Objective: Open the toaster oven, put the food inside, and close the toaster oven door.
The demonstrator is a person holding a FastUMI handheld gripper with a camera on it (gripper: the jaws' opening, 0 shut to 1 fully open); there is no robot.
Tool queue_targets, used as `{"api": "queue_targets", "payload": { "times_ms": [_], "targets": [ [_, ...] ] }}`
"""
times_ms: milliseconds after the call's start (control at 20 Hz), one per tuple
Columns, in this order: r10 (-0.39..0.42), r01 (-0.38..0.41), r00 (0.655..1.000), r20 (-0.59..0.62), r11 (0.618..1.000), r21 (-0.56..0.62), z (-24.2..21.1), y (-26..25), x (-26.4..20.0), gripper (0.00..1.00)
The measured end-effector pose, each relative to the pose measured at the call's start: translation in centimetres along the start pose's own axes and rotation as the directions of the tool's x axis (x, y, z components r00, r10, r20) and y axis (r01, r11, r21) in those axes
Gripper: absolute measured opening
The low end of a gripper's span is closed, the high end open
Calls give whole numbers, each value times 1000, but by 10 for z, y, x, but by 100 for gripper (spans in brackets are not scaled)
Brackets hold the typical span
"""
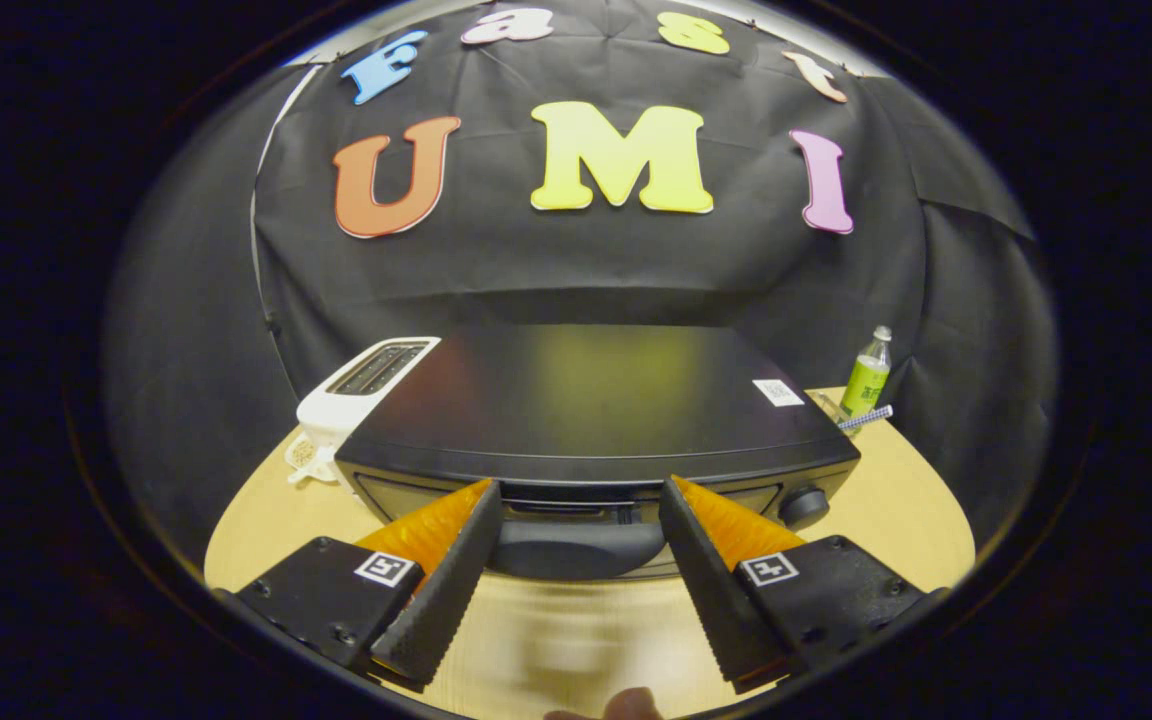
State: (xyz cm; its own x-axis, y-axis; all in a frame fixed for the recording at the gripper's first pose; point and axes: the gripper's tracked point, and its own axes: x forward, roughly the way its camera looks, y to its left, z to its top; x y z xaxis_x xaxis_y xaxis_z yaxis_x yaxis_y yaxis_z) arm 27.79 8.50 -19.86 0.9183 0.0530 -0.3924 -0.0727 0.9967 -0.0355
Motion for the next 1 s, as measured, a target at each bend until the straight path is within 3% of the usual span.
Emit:
{"api": "queue_targets", "payload": {
  "times_ms": [600, 1000],
  "targets": [
    [-16, 15, 998, -55, 999, -29, -77, 0, -52, 100],
    [4, -10, 980, -201, 1000, -27, -151, -6, -67, 100]
  ]
}}
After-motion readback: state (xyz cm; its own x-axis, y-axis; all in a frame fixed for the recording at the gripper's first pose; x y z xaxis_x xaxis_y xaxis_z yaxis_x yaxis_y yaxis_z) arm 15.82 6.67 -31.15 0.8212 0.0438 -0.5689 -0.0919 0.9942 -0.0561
